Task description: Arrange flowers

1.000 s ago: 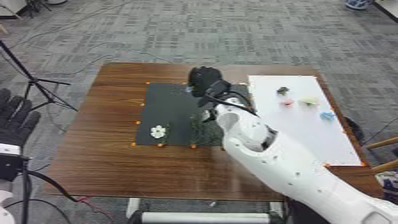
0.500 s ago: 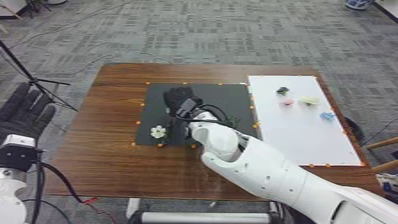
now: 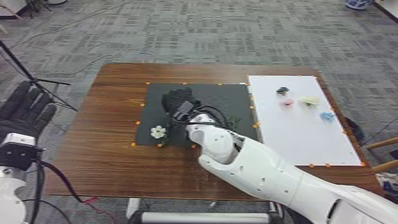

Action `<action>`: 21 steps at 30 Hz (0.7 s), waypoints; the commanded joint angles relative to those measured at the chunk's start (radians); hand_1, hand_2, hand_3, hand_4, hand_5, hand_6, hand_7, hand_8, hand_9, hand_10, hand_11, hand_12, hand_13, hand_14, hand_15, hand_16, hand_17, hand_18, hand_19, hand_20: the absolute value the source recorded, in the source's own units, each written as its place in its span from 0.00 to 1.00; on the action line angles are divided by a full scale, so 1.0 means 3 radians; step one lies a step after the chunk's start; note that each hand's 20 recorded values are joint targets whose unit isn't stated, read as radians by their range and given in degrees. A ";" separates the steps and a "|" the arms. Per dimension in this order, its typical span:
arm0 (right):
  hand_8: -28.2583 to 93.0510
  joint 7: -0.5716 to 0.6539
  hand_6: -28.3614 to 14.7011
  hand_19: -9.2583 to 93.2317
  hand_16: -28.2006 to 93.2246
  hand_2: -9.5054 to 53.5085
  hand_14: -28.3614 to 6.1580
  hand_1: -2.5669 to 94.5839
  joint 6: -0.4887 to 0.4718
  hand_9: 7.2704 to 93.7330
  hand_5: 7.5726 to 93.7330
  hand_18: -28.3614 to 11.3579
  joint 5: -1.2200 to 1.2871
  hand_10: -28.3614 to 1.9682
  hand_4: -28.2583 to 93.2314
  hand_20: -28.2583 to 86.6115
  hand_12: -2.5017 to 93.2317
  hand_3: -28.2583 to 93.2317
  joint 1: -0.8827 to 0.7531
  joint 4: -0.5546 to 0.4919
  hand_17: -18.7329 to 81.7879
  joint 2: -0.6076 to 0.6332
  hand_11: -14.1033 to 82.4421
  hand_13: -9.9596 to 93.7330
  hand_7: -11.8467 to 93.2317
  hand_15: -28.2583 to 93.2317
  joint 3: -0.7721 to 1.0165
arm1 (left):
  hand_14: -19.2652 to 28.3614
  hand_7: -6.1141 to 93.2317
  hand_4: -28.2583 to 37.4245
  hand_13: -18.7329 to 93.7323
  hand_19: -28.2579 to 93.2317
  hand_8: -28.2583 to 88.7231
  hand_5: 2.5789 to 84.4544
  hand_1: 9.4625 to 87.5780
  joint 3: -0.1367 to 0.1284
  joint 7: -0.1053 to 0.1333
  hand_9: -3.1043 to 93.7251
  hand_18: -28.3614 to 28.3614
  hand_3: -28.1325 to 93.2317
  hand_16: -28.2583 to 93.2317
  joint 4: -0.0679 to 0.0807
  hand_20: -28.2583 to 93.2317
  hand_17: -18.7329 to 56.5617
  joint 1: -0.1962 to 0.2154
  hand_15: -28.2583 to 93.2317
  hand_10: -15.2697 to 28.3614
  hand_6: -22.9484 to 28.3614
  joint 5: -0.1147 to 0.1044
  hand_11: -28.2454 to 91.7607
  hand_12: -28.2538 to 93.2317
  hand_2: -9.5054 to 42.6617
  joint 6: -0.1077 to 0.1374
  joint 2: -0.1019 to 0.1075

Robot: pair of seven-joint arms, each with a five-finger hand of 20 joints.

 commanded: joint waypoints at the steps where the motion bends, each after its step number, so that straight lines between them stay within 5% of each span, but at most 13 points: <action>1: 0.12 0.0050 0.65 0.91 0.58 0.00 0.70 0.64 -0.0162 0.76 0.67 0.13 -0.0026 0.58 0.00 0.59 0.26 0.81 -0.0018 -0.0128 0.55 -0.0023 0.30 0.78 0.31 0.73 0.0076 | 0.63 0.12 0.00 0.33 0.36 0.19 0.39 0.15 -0.0021 0.0031 0.34 0.64 0.76 0.21 -0.0027 0.31 0.19 0.0041 0.35 0.62 0.59 -0.0010 0.30 0.32 0.56 0.0000 -0.0006; 21: 0.13 0.0108 0.61 0.90 0.55 0.00 0.67 0.59 -0.0425 0.65 0.60 0.11 0.0014 0.48 0.00 0.58 0.19 0.83 -0.0248 -0.0513 0.53 -0.0014 0.30 0.75 0.28 0.74 0.0497 | 0.66 0.11 0.00 0.33 0.37 0.19 0.39 0.16 -0.0082 0.0025 0.33 0.65 0.76 0.22 -0.0048 0.31 0.19 0.0104 0.35 0.64 0.59 -0.0008 0.29 0.32 0.55 0.0010 -0.0065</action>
